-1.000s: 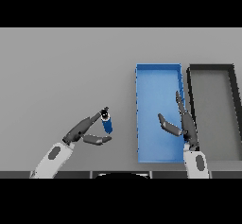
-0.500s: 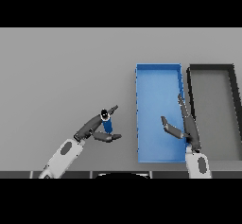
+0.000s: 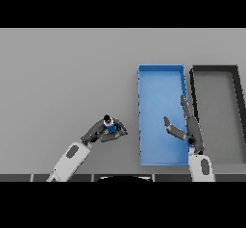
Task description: Pick up the blue pipe and place it into the blue bin.
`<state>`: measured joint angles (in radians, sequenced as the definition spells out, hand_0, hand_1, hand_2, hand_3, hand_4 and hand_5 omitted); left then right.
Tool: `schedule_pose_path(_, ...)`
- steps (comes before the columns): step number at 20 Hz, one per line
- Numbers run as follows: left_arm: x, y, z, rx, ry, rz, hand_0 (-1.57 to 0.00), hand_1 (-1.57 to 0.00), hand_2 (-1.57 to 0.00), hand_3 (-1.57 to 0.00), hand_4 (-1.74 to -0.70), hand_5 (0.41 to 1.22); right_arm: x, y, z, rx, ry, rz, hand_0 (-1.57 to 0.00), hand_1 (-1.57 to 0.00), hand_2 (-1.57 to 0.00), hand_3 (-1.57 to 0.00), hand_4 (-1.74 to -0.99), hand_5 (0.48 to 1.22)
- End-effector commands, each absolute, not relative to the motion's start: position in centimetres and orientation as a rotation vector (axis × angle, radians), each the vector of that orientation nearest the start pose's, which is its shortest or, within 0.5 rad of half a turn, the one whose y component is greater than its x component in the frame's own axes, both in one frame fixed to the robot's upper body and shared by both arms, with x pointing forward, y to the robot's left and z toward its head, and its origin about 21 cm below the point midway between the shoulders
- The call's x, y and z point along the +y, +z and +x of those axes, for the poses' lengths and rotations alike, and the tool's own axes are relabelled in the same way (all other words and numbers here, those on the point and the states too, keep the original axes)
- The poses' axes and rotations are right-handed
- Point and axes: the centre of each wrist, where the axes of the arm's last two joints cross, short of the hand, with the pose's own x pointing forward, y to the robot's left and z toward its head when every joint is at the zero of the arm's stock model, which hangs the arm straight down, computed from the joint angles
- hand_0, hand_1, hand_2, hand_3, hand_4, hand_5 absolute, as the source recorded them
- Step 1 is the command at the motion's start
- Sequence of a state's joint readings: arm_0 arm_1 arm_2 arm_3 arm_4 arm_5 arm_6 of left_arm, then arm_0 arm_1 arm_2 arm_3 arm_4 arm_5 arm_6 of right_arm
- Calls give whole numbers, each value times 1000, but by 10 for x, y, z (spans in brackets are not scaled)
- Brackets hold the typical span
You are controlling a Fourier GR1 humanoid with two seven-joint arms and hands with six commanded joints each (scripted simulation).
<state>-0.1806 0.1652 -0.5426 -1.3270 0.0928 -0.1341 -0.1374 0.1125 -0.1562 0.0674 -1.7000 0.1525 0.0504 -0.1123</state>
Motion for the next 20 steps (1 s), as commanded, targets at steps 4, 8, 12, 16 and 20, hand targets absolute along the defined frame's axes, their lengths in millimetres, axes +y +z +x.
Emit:
schedule_pose_path(4, 132, -35, 247, -1547, -672, -440, -1368, -1399, -1423, -1417, -1501, 1156, -254, 15, 222, -1669, 314, -152, 1, 1, 1, 1, -1221, 638)
schedule_pose_path(8, 124, -14, 251, -1656, -645, -474, -1488, -1501, -1510, -1508, -1474, 1194, -255, 13, 224, -1663, 307, -135, 1, 1, 1, 1, -1225, 630)
schedule_pose_path(12, 114, 14, 258, -1711, -645, -507, -1537, -1542, -1546, -1545, -1467, 1210, -252, 12, 223, -1668, 327, -163, 1, 1, 1, 1, -1213, 639)
schedule_pose_path(16, 104, 39, 256, -1747, -688, -574, -1557, -1559, -1561, -1560, -1466, 1217, -255, 10, 223, -1659, 340, -191, 1, 1, 1, 1, -1176, 643)
schedule_pose_path(20, 96, 50, 255, -1731, -721, -567, -1565, -1566, -1567, -1567, -1467, 1219, -259, 13, 224, -1662, 338, -195, 1, 1, 1, 1, -1155, 642)
